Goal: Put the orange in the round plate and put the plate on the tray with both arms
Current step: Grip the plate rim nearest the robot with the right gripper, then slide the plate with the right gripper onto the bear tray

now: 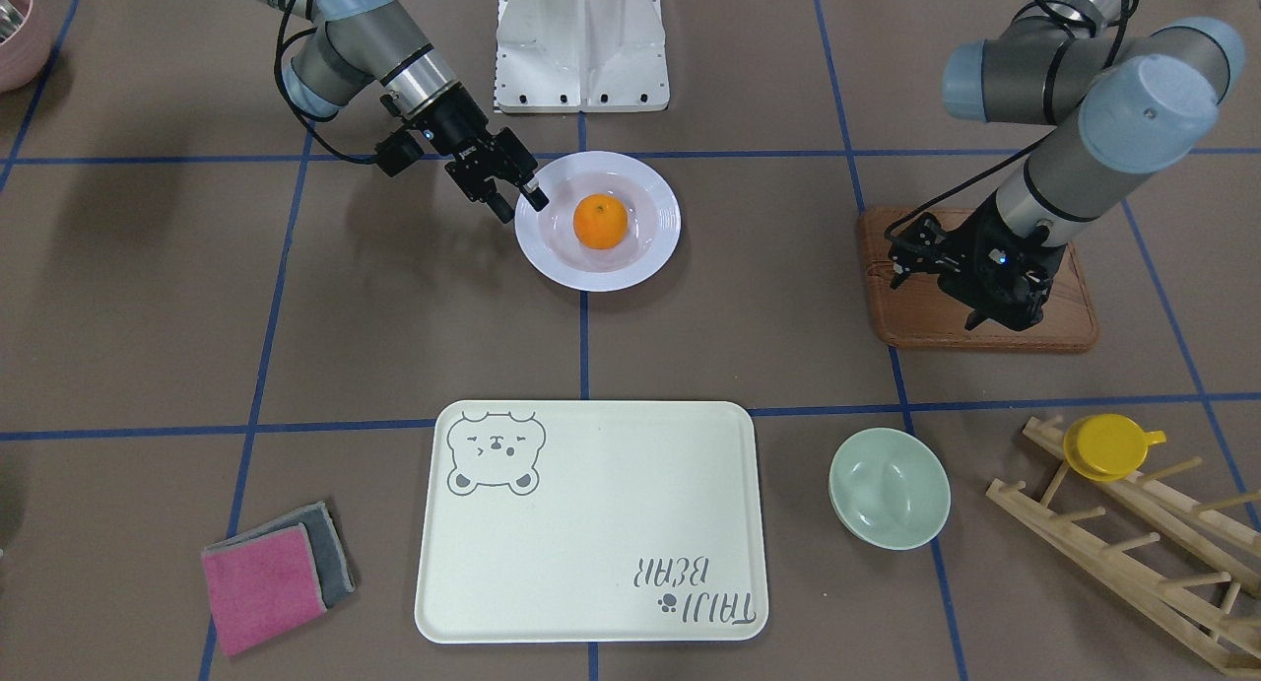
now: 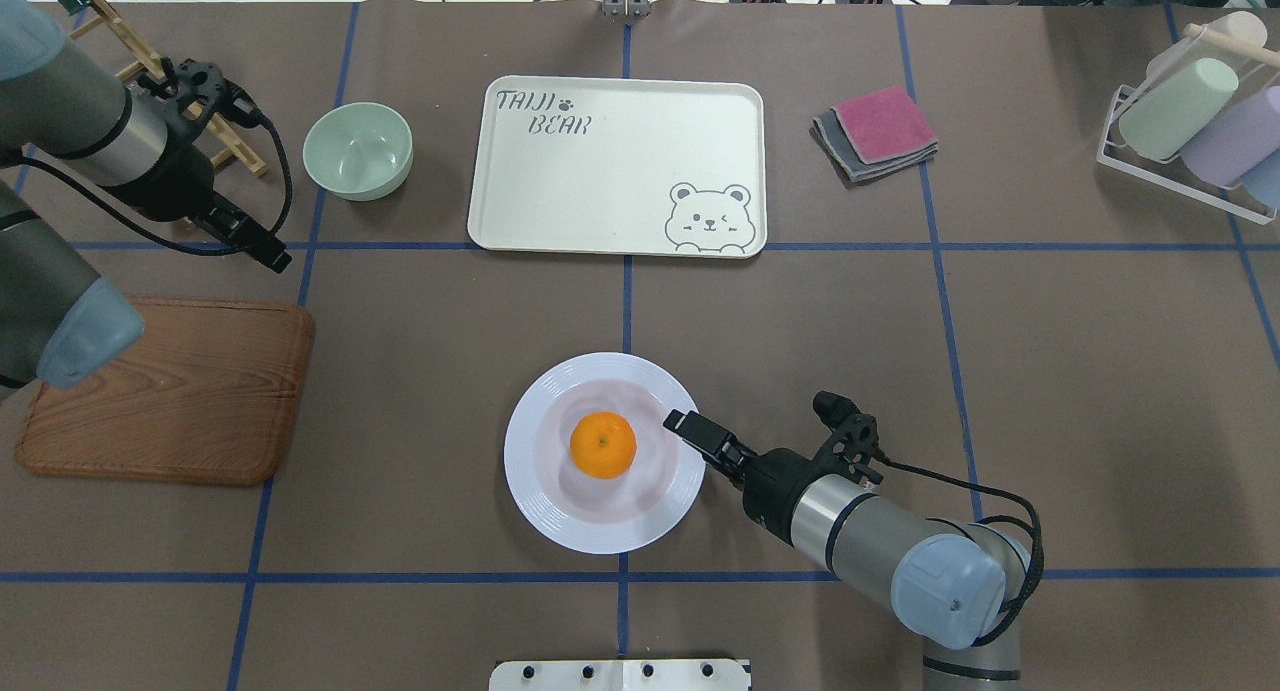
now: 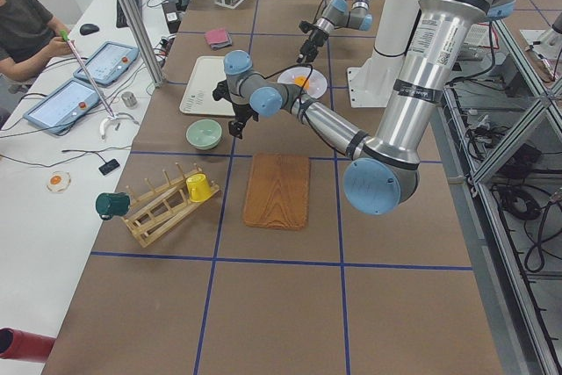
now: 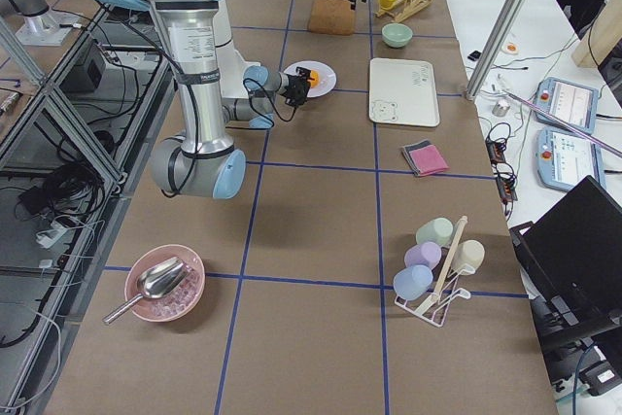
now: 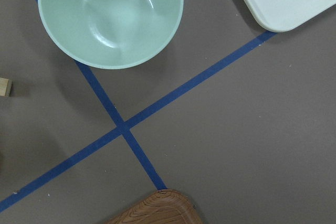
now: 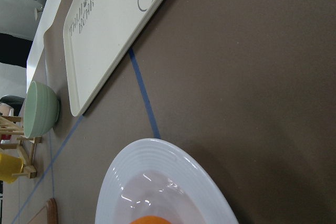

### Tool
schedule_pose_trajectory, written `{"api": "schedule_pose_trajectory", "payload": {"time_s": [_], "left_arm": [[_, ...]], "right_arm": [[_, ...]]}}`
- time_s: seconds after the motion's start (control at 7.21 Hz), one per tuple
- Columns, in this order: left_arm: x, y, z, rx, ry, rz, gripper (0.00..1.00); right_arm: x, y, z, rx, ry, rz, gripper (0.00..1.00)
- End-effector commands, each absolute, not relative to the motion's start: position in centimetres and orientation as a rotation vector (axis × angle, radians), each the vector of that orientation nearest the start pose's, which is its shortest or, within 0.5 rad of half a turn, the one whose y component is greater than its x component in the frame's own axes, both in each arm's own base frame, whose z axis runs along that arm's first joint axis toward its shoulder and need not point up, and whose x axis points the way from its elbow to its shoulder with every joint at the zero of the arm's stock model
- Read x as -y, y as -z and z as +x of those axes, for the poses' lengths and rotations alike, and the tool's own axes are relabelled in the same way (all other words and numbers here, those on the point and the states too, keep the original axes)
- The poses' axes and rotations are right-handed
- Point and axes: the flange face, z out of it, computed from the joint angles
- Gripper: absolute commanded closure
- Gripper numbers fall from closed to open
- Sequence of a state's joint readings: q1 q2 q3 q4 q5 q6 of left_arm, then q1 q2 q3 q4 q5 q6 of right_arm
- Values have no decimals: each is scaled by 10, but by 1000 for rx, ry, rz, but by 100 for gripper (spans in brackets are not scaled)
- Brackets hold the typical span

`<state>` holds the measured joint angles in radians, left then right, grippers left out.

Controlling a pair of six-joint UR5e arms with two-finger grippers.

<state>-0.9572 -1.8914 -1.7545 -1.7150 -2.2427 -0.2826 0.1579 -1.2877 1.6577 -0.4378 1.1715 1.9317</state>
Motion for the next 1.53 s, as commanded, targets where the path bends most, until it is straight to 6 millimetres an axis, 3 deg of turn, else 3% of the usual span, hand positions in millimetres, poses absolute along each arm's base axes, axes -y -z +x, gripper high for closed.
{"api": "schedule_pose_trajectory", "payload": {"time_s": [0.0,0.28,0.42,0.83,1.39], "left_arm": [[534,-375,289,-866,-522,288,1],[533,-374,288,-868,-516,287,1],[533,-374,289,-868,-517,285,1],[533,-374,289,-868,-512,282,1],[533,-374,289,-869,-508,282,1]], "right_arm": [[255,-336,-567,1533,-705,165,27],[255,-334,-566,1539,-705,161,66],[256,-326,-561,1557,-708,160,78],[257,-317,-555,1576,-714,161,78],[265,-284,-526,1697,-891,193,100]]}}
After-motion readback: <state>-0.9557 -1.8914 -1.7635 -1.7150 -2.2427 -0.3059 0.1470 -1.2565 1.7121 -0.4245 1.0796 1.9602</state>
